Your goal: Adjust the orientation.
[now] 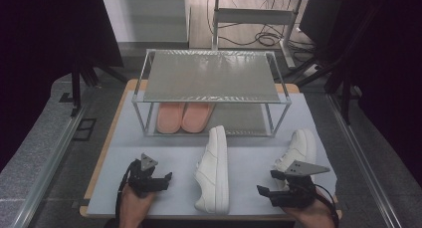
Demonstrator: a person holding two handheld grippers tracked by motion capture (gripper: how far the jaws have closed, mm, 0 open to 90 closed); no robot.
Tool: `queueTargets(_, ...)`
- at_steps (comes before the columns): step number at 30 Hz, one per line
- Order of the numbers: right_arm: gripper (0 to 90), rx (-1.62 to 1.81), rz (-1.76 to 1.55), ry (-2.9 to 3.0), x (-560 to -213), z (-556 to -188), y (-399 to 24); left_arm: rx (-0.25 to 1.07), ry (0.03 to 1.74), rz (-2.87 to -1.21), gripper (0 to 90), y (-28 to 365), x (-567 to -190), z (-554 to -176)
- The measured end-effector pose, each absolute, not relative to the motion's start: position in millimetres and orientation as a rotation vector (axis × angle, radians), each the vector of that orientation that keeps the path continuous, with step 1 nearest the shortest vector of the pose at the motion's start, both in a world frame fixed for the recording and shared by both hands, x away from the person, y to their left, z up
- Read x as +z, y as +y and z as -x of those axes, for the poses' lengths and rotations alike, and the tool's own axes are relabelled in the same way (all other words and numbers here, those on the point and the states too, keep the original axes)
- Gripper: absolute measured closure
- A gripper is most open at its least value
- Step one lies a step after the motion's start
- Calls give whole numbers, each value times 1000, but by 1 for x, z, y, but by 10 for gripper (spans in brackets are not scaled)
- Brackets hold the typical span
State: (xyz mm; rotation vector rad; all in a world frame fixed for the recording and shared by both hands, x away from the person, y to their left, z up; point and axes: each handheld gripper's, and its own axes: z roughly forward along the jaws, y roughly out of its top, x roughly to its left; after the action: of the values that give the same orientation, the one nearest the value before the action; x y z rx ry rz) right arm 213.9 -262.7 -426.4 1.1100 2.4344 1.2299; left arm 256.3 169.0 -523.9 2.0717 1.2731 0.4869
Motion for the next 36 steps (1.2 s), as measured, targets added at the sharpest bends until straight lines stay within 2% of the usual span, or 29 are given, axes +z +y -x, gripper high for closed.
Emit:
queueTargets(5,487,1252,-1080,2494,-430,-220,-249,488,1273,-2071,136,169,-524,-256)
queueTargets(14,723,1246,-966,2581,-435,-229,-221,489,1273,-2070,136,169,-524,-256)
queueTargets(20,847,1246,-910,2602,-432,-233,-205,489,1273,-2071,137,169,-524,-256)
queueTargets(24,890,1252,-882,2619,-429,-236,-194,489,1272,-2071,137,169,-524,-256)
queueTargets(36,894,1236,-791,2665,-428,-240,-163,490,1272,-2071,137,169,-524,-256)
